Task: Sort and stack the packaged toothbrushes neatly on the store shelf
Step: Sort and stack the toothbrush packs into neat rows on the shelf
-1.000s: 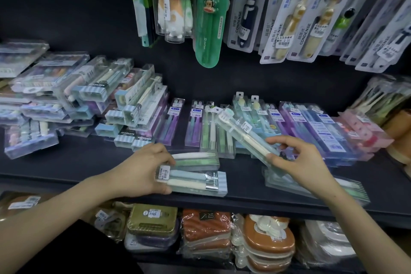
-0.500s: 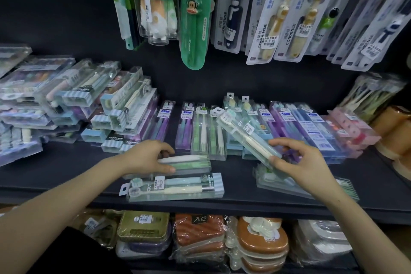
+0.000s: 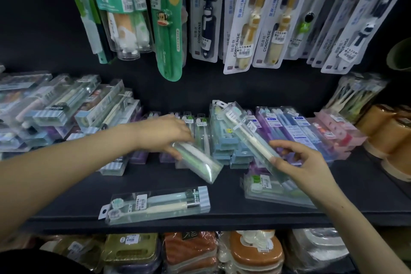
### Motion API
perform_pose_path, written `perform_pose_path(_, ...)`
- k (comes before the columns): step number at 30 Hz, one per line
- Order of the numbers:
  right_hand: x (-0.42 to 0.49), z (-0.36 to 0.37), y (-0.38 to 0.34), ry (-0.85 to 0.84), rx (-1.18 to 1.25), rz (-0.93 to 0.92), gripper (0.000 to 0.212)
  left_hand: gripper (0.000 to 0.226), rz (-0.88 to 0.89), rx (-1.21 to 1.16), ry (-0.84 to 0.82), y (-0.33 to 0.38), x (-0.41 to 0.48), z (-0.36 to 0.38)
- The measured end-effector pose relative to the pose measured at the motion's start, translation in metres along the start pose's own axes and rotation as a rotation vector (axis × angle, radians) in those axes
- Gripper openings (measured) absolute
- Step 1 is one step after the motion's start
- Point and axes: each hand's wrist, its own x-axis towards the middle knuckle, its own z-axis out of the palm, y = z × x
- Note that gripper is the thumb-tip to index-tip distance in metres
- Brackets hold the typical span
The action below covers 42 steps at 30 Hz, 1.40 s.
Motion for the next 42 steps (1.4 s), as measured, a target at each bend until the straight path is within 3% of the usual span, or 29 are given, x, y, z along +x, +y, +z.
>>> perform_pose_path(4,0.005,0.0,0.004,0.017,0.042,0.019,0.03,0.05,0.117,0.137,-0.09,-0.006,0.04,0.006)
perform_pose_path(7,0.008,0.004,0.004,-0.003,0.05,0.012,0.033,0.051,0.112,0.139,-0.02,-0.012,0.052,0.011)
perform_pose_path(12,0.012,0.008,0.006,-0.018,-0.068,-0.015,0.036,0.044,-0.249,-0.26,0.352,-0.002,0.034,0.031)
perform_pose_path(14,0.013,0.009,0.007,-0.012,-0.097,-0.022,0.037,0.057,-0.417,-0.445,0.409,0.013,0.022,0.04)
perform_pose_path(18,0.017,0.013,0.008,0.003,-0.15,-0.033,0.037,0.1,-0.542,-0.594,0.158,0.04,0.013,0.05)
perform_pose_path(22,0.023,0.021,0.008,0.021,-0.184,-0.046,0.032,0.12,-0.526,-0.504,-0.018,0.049,0.023,0.052)
perform_pose_path(30,0.027,0.026,0.009,0.057,-0.193,-0.068,0.033,0.106,-0.586,-0.377,0.019,0.044,0.048,0.055)
perform_pose_path(38,0.024,0.029,0.007,0.073,-0.219,-0.073,0.033,0.099,-0.667,-0.505,0.026,0.022,0.071,0.046)
perform_pose_path(42,0.019,0.031,0.001,0.059,-0.201,-0.079,0.034,0.083,-0.663,-0.537,0.225,0.027,0.044,0.041)
